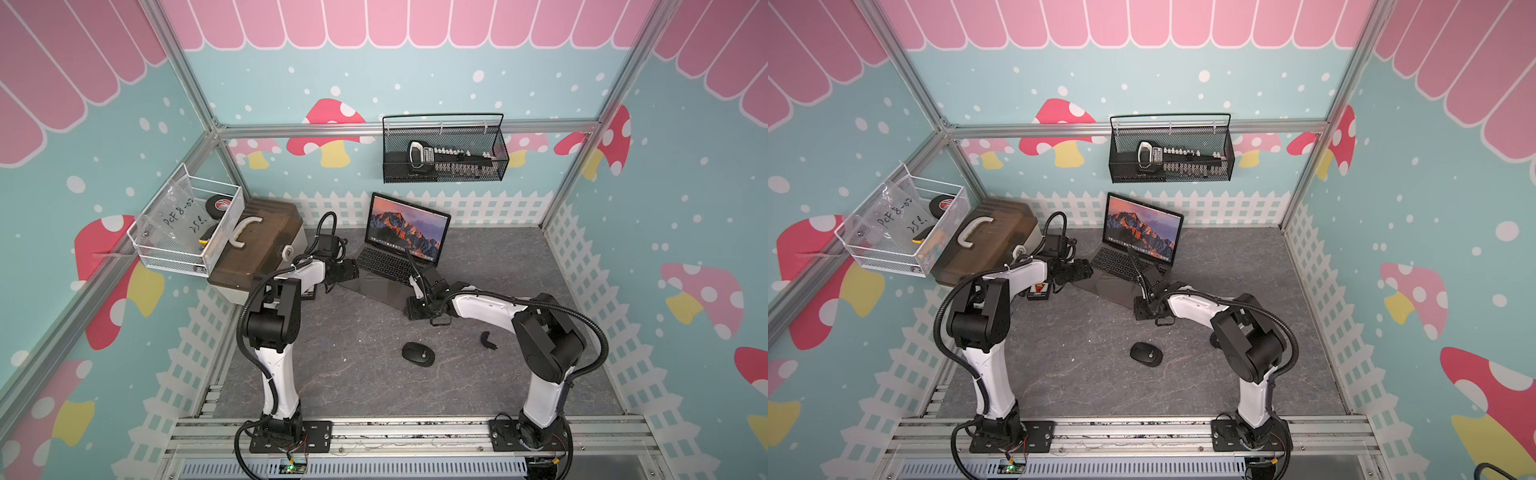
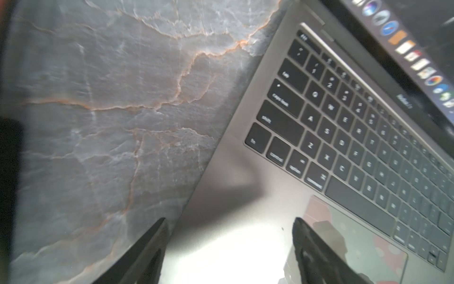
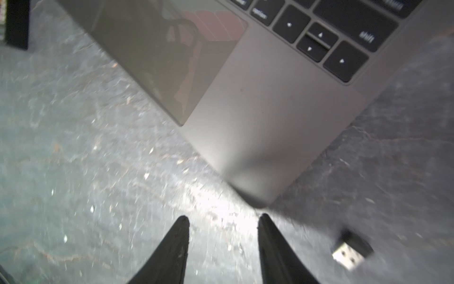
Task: Insert the wireless mouse receiver into the laptop
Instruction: Move the laptop to the center of the board, then pick up the USB plug at the center of the board.
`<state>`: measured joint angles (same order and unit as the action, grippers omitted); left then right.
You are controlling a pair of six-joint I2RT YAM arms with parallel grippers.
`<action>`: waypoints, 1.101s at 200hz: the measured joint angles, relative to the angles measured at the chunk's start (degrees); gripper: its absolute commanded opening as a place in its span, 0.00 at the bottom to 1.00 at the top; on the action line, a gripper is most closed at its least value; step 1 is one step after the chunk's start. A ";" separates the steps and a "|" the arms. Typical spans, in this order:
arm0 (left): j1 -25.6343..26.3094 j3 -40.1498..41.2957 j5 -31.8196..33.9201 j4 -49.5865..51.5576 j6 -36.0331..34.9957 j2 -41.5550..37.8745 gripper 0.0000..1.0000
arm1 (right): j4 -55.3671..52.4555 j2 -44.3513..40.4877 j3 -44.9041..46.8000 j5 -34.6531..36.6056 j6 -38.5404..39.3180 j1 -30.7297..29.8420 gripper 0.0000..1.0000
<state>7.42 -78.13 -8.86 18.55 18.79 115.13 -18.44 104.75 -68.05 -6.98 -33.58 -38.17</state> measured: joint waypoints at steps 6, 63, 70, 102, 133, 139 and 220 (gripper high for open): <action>0.11 1.07 0.52 -0.09 0.57 -1.64 0.85 | -1.07 -0.55 -0.04 0.07 1.86 0.13 0.43; 0.22 15.87 2.60 -6.86 8.37 -19.65 0.99 | -13.20 0.33 -6.16 1.97 15.41 4.22 0.00; 0.22 17.84 2.93 -7.48 9.31 -21.49 0.99 | -14.03 0.70 -7.06 2.45 16.31 4.63 0.00; 0.22 25.27 5.81 -8.41 12.02 -28.52 0.99 | -17.97 3.82 -10.49 4.07 20.15 5.55 0.00; 0.22 30.56 10.14 -9.49 13.64 -33.46 0.99 | -20.37 8.41 -12.39 4.66 21.81 5.55 0.00; 0.20 31.34 11.06 -9.55 13.88 -34.23 0.99 | -20.70 9.01 -12.50 4.76 21.90 5.55 0.00; 0.22 32.70 13.35 -10.97 14.05 -35.10 0.99 | -22.77 11.23 -13.94 9.49 20.26 6.47 0.00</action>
<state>7.64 -45.43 4.49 7.57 32.84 80.03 -41.21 115.98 -82.00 2.50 -13.32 -31.70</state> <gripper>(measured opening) 0.992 0.046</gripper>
